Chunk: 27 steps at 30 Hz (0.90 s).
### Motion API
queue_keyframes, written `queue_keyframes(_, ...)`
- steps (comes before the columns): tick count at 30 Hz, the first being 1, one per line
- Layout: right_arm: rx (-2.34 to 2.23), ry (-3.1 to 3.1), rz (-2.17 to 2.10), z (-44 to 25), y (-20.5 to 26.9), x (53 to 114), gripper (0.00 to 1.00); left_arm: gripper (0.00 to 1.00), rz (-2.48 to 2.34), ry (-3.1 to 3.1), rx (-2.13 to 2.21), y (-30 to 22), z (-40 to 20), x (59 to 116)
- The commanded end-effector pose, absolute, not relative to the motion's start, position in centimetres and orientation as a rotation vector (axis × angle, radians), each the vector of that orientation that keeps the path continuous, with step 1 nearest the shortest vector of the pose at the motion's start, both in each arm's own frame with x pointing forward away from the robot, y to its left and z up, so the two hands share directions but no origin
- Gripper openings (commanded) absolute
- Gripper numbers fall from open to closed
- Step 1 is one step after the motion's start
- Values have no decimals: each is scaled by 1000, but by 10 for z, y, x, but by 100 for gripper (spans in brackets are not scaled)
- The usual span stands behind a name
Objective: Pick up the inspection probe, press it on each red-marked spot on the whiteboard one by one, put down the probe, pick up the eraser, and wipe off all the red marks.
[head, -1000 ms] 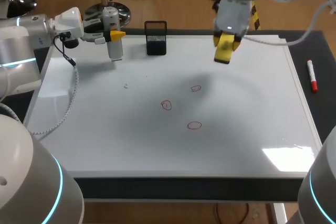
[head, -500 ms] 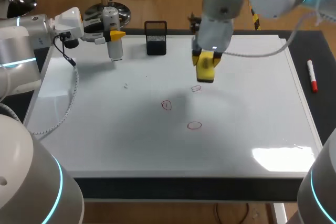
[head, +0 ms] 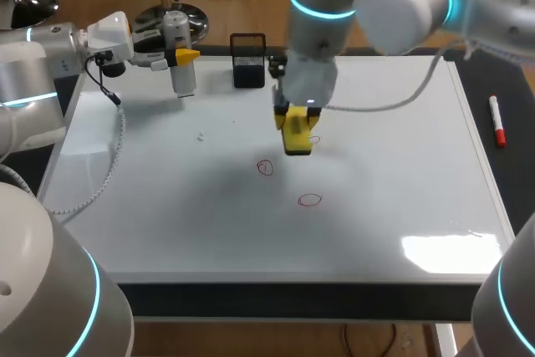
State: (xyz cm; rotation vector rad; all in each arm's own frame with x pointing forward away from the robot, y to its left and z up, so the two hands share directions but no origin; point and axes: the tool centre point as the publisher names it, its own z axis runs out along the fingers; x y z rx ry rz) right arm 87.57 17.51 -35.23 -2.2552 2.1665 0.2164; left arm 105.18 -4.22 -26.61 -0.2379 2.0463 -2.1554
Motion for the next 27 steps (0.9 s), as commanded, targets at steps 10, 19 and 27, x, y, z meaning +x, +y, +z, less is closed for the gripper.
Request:
queue_keyframes(10, -2287, 2167, 219, -386, 230, 885, 0, 0, -2158, 2043, -235, -42, -266, 1052)
queue_keyframes(19, -2307, 2137, 176, -398, 265, 865, 0, 0, -2158, 2043, -235, -42, -266, 1052)
queue_keyframes(27, -2324, 2168, 129, -412, 268, 855, 0, 0, -2158, 2043, -235, -42, -266, 1052)
